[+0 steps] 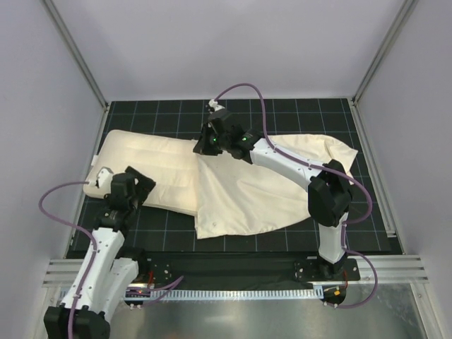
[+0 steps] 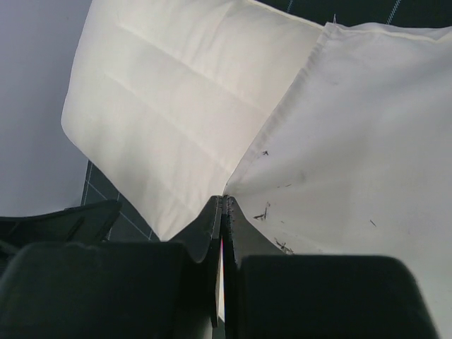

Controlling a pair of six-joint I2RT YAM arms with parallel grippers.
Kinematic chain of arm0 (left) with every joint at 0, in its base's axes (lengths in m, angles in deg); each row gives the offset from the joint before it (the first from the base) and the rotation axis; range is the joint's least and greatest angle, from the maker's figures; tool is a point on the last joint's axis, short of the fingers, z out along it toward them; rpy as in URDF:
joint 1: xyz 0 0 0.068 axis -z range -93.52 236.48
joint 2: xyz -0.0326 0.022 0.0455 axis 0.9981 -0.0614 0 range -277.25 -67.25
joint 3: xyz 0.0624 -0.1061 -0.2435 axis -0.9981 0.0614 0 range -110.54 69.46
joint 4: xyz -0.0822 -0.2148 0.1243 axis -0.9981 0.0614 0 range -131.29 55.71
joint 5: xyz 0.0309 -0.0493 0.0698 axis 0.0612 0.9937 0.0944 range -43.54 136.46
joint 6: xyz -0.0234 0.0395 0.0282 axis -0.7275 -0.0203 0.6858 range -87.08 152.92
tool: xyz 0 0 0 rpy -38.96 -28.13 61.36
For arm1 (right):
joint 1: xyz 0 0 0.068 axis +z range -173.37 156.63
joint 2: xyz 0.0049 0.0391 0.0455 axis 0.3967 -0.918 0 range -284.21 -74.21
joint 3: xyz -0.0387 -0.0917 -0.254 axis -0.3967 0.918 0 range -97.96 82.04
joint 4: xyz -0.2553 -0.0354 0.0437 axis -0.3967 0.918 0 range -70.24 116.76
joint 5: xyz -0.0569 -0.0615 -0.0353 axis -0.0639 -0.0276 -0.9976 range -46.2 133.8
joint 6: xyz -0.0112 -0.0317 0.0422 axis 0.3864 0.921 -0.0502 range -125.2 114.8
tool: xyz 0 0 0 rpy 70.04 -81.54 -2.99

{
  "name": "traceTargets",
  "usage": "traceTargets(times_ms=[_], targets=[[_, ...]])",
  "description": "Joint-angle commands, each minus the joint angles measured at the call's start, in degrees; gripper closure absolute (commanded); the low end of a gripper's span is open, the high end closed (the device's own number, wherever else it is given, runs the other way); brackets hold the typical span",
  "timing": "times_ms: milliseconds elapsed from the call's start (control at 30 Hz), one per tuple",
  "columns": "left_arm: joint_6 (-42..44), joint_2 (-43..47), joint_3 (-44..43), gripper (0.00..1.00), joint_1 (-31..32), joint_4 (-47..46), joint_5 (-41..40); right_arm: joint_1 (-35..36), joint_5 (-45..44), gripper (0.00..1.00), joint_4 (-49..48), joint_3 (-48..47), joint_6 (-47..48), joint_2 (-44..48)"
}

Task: Put the pillow into the pillowcase

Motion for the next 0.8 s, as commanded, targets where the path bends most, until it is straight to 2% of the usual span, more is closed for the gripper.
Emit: traceTargets(times_ms=[0,67,133,233,333,367,400,433,600,700,767], targets=[[-2.64,-0.95,4.14,0.0,-7.18,-2.87,5.73,0.25,0.71,0.96,-1.65,-1.33,0.57,0.53],[-4.04,-2.61,5.73,0.0,-11.64,-7.17,11.45,0.25,0.8,0.96,-1.57,-1.24,0.75,0.53],[-5.44,-5.43,8.01,0.0,-13.16,-9.82,14.79,0.34,0.71,0.96,-1.74,-1.24,0.75,0.53],[-6.24,-9.12,9.68,0.0,-14.14,-16.41,15.78,0.25,0.8,0.96,-1.83,-0.8,0.84,0.61],[-7.38,-10.09,10.48,0.43,-14.05,-22.39,15.16,0.25,0.8,0.96,-2.0,-0.28,0.75,0.7],[-7.64,-9.75,10.83,0.75,-14.14,-24.05,15.42,0.25,0.8,0.96,-2.09,-0.19,0.75,0.7],[-7.82,-9.31,11.09,0.96,-14.14,-26.51,15.51,0.25,0.8,0.96,-2.18,-0.1,0.84,0.7],[-8.17,-7.82,11.1,1.0,-13.96,-27.05,15.6,0.25,0.89,0.96,-2.09,-0.1,0.66,0.61],[-8.61,-0.7,11.36,1.0,-11.25,-27.5,14.04,0.34,1.15,0.96,-2.01,-1.24,0.49,-0.09],[-9.66,4.57,12.93,1.0,-5.28,-26.88,9.3,0.25,0.8,0.96,-0.95,-2.99,0.22,-1.05],[-10.28,7.21,13.73,1.0,0.87,-27.15,5.43,0.25,0.45,0.96,-0.25,-4.05,0.05,-1.49]])
